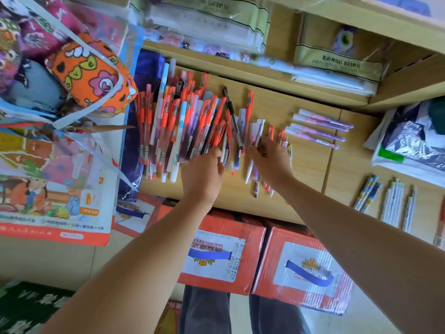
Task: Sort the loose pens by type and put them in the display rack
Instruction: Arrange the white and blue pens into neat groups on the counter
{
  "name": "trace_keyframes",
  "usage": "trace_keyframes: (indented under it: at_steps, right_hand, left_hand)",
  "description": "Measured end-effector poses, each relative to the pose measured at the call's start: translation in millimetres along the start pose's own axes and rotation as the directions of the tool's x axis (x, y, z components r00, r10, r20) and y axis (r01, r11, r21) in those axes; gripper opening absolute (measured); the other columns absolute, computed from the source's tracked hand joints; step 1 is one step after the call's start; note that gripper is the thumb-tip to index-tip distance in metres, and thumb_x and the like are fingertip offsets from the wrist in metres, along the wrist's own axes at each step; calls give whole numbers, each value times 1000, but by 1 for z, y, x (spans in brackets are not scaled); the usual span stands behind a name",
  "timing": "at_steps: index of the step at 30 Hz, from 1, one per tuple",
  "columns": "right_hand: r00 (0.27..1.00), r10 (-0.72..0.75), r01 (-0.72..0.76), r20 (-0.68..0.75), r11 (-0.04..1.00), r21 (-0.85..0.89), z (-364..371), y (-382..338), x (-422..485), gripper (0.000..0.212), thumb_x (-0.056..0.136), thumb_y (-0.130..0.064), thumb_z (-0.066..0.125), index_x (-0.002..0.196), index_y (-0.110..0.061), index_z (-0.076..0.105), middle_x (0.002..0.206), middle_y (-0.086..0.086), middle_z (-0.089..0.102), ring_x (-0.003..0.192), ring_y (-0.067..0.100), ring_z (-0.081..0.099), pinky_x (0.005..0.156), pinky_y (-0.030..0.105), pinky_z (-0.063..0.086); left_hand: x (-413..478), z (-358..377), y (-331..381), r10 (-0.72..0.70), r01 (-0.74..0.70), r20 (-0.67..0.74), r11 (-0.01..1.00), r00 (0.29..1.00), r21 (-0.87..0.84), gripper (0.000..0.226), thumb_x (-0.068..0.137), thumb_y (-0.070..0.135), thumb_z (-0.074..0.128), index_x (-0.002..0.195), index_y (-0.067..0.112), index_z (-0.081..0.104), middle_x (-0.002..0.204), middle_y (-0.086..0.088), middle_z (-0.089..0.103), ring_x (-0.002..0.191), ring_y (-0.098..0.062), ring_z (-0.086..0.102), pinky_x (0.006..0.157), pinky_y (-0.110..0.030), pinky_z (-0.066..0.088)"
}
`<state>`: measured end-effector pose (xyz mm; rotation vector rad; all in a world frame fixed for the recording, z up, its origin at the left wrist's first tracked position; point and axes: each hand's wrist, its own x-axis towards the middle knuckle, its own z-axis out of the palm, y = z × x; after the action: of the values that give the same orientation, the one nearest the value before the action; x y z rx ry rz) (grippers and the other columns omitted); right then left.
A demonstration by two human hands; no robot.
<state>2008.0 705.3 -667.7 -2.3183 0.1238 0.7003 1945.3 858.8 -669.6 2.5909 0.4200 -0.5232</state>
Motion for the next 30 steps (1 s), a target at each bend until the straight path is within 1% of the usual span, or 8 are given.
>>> trace_keyframes:
  at_steps: [4,7,11,14,17,21,25,30]
  right_hand:
    - [1000,2,-2,7,1000,28,-8,12,0,29,92,-22,55,66,-18,42,56,-2,43,49,13,39,46,25,31]
    - [1000,8,-9,24,998,59,-13,19,0,23,93,-20,55,71,-13,49,57,-3,44,50,12,39,48,24,31]
    - [998,9,-11,65,999,30,-19,23,-5,26,94,-19,55,70,-19,47,59,-3,47,51,8,41,46,18,30]
    - [994,32,-34,101,999,19,-22,25,-6,20,94,-20,54,75,-16,52,64,-1,53,55,10,46,48,21,32]
    - [990,42,-45,135,999,19,-24,24,-9,14,94,-22,53,83,-15,57,70,-6,57,62,10,53,52,22,37]
    - [980,62,-65,189,998,14,-28,20,-14,17,95,-25,55,79,-19,54,75,-4,59,69,14,57,54,20,37]
    - [968,60,-75,245,996,52,-36,12,-19,16,96,-30,55,87,-17,59,77,-4,62,67,12,61,55,19,43]
    - [955,31,-119,296,952,283,-48,2,-34,29,96,-30,55,68,-22,55,62,0,55,54,11,50,56,25,41]
  left_hand:
    - [10,1,13,-82,83,-7,993,997,80,7,92,18,58,99,17,56,70,5,59,66,-18,57,50,-26,34]
    - [15,2,21,-78,74,16,980,997,186,16,92,29,59,90,14,58,74,-2,64,73,-24,64,52,-29,39]
    - [13,2,19,-81,71,52,983,995,167,40,86,34,59,55,15,41,51,1,44,50,-21,50,46,-24,33]
    - [7,-3,14,-43,36,75,995,996,88,40,81,32,53,49,15,36,44,1,36,42,-19,38,45,-22,28]
    - [-3,-9,10,-4,5,88,1000,996,-13,41,84,28,46,48,14,33,44,1,31,41,-18,32,44,-23,25]
    - [-15,-17,13,-136,141,42,976,990,-163,43,93,22,39,51,15,30,47,1,28,46,-17,28,46,-26,20]
    - [-30,-20,16,-159,148,-38,968,986,-202,41,100,20,31,59,16,35,50,2,36,47,-16,36,46,-29,24]
    - [-50,-11,24,100,-96,10,974,995,-207,26,102,29,39,89,13,57,57,5,51,49,-15,50,50,-32,40]
